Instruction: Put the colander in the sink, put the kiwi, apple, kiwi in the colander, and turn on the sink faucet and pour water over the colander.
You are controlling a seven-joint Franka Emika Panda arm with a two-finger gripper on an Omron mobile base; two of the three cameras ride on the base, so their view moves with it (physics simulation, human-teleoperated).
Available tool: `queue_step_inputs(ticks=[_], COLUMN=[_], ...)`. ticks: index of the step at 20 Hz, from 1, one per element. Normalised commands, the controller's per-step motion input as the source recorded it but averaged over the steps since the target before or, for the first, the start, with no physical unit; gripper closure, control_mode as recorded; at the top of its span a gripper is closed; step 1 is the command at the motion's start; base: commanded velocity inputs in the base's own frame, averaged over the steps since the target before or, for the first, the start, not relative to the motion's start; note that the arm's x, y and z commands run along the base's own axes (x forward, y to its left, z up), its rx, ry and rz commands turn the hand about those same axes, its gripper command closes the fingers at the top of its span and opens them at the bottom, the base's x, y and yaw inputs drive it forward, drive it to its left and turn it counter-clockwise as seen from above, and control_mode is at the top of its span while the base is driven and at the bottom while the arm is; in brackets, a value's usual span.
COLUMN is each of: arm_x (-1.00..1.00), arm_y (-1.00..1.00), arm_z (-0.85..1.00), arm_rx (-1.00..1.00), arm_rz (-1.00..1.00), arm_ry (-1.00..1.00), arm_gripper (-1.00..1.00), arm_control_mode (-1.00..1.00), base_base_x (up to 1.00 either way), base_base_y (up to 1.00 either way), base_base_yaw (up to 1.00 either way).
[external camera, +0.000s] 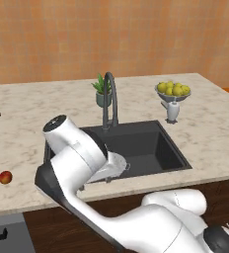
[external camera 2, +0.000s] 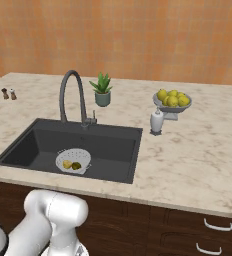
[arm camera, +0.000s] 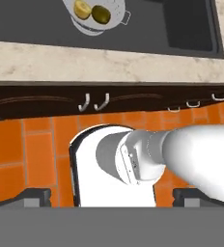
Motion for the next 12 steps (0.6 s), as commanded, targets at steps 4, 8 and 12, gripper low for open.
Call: queue_step_inputs(ticks=[4,8,12], arm_x=[0.51,0.46,0.45], arm_y=[0.69,0.61,0.49], arm_z=[-0.2,-0.19,-0.28], arm_rx=[0.0,0.11,0.28], arm_rz=[0.0,0.09,0.2], arm_ry=[0.01,0.04,0.0], arm_gripper=[-1.0,-1.0,-1.0], arm_control_mode=[-1.0,-1.0,-1.0], base_base_x=[0.0,0.0,0.0], base_base_y=[0.0,0.0,0.0], base_base_yaw=[0.0,0.0,0.0])
